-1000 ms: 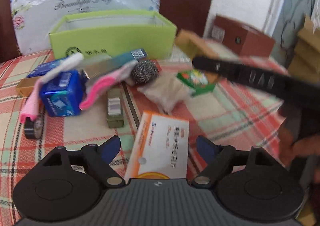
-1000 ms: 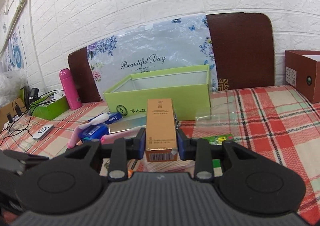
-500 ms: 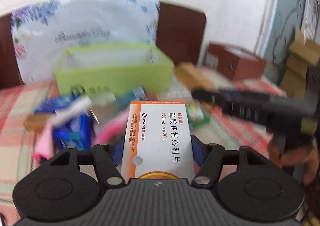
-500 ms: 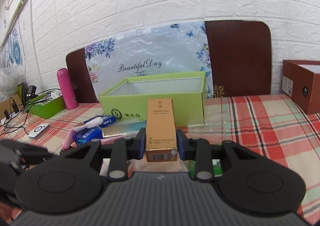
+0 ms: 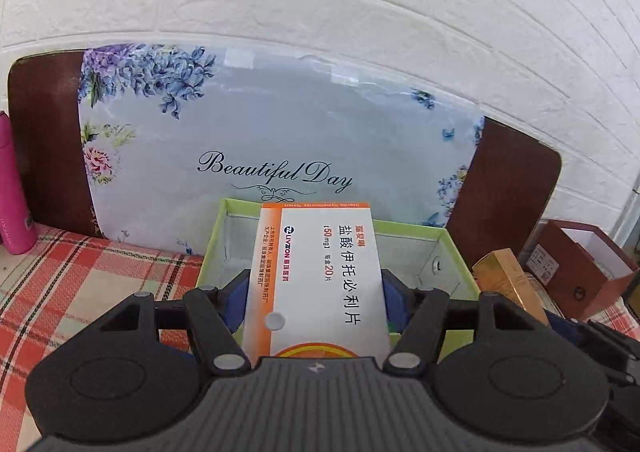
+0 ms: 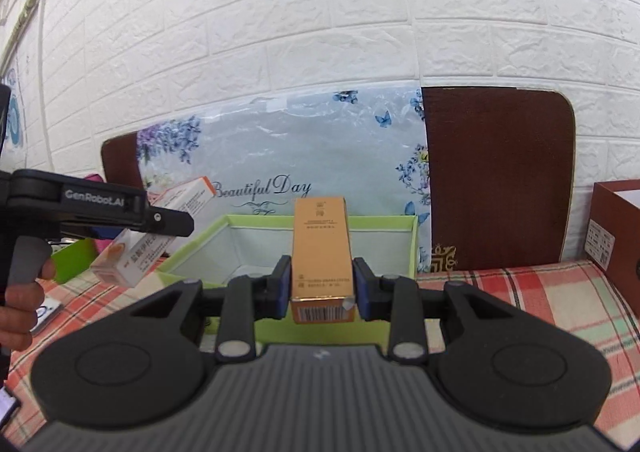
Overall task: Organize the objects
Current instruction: 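Place both held boxes into the lime-green box and open both grippers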
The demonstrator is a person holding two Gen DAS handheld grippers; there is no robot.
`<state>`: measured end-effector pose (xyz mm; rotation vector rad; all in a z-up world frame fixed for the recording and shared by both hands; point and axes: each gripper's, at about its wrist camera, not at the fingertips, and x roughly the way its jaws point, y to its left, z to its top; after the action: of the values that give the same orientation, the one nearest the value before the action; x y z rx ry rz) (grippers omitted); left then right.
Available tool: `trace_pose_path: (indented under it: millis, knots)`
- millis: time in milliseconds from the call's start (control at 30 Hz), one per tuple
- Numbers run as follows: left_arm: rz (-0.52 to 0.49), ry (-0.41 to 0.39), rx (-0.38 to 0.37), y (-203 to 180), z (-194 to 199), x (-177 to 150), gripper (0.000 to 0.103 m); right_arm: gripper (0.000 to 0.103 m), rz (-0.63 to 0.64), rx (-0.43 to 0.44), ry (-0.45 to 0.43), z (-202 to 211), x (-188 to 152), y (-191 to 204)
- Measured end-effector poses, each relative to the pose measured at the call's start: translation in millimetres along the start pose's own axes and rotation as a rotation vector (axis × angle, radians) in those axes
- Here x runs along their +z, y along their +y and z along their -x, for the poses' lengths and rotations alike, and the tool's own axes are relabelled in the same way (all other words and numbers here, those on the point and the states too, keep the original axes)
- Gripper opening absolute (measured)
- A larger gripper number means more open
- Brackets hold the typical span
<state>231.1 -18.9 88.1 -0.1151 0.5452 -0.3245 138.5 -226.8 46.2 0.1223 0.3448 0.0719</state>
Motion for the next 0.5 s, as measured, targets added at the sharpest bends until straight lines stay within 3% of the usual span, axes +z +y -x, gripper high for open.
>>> trace_pose_path:
  millis: [300,333,367,400,433,500]
  knots:
    - [-0.002,0.017,0.04,7.2,-54.7,15.5,0.068,0.031,-0.025,-0.026,0.018,-66.7,8.6,-10.4]
    - [-0.011,0.01,0.055,7.3,-61.3,13.4,0.07,0.031,-0.025,-0.033,0.02,-73.6,8.2,-10.8]
    - [-0.023,0.014,0.069,7.3,-66.5,10.3,0.079,0.032,-0.02,-0.042,0.025,-80.3,6.8,-10.7]
    - [-0.033,0.028,0.086,7.2,-70.6,7.0,0.084,0.037,-0.011,-0.049,0.031,-86.3,4.7,-10.5]
    - [-0.043,0.044,0.104,8.5,-75.1,3.1,0.085,0.052,0.001,-0.056,0.044,-91.2,2.0,-10.1]
    - [-0.054,0.058,0.11,12.3,-78.7,-5.4,0.085,0.058,0.012,-0.063,0.055,-94.1,-5.1,-10.0]
